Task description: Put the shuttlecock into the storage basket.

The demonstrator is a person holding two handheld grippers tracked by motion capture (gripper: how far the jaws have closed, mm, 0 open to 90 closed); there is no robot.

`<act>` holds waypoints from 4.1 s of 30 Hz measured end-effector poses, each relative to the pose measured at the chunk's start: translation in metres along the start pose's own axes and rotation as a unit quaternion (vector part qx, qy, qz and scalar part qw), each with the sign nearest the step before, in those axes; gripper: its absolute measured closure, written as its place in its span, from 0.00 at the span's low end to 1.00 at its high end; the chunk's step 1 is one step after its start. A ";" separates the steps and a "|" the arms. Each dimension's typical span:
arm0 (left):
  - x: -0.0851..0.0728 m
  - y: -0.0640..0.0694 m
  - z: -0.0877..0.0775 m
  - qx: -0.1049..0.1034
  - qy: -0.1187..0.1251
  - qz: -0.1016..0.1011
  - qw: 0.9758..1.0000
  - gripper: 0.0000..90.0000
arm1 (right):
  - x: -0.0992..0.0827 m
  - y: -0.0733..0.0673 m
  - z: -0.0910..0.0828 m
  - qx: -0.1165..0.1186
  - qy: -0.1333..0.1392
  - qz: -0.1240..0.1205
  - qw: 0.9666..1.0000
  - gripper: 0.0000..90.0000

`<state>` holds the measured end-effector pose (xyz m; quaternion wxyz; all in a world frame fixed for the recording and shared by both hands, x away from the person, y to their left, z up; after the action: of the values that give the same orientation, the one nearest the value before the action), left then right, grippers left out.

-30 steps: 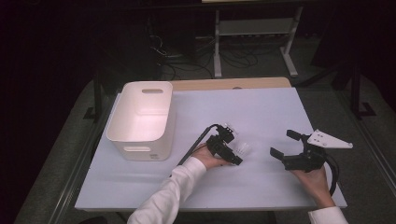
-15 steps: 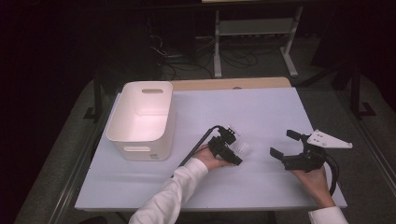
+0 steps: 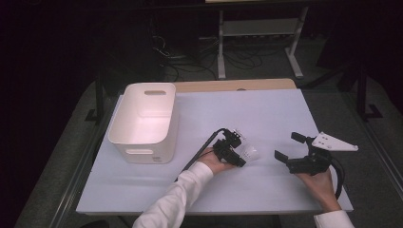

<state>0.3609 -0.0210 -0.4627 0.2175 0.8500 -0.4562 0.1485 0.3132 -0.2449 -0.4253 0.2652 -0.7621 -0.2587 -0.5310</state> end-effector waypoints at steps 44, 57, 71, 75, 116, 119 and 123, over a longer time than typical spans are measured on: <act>0.006 -0.011 -0.055 0.037 -0.006 0.026 0.999 0.72 | -0.001 -0.001 0.001 0.001 -0.005 0.000 1.000 0.00; 0.017 -0.010 -0.081 0.050 -0.006 0.044 0.998 0.72 | -0.001 0.000 0.001 0.002 -0.007 0.000 1.000 0.00; 0.027 -0.008 -0.103 0.055 -0.005 0.053 0.997 0.72 | -0.001 0.000 0.002 0.002 -0.006 -0.002 1.000 0.00; 0.029 -0.008 -0.111 0.056 -0.009 0.059 0.997 0.72 | -0.001 0.000 0.002 0.003 -0.007 0.000 1.000 0.00; 0.034 -0.017 -0.163 0.089 -0.031 0.076 0.993 0.72 | -0.004 -0.001 0.005 0.006 -0.020 0.004 1.000 0.00; 0.032 -0.018 -0.167 0.091 -0.033 0.075 0.992 0.72 | -0.004 -0.001 0.005 0.006 -0.020 0.005 1.000 0.00; 0.030 -0.021 -0.173 0.094 -0.036 0.075 0.992 0.72 | -0.004 -0.002 0.005 0.006 -0.021 0.005 1.000 0.00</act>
<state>0.3858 0.0549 -0.3052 0.1082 0.8351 -0.5098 0.1762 0.3141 -0.2409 -0.4304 0.2673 -0.7727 -0.2631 -0.5121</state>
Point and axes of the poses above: each handheld gripper's, and its own axes: z roughly forward along the jaws, x roughly out of its top, y roughly to its right, the point moved 4 cm from there along z, roughly forward along the jaws, and after that the axes turned 3 degrees about -y, right-handed, at the moved point
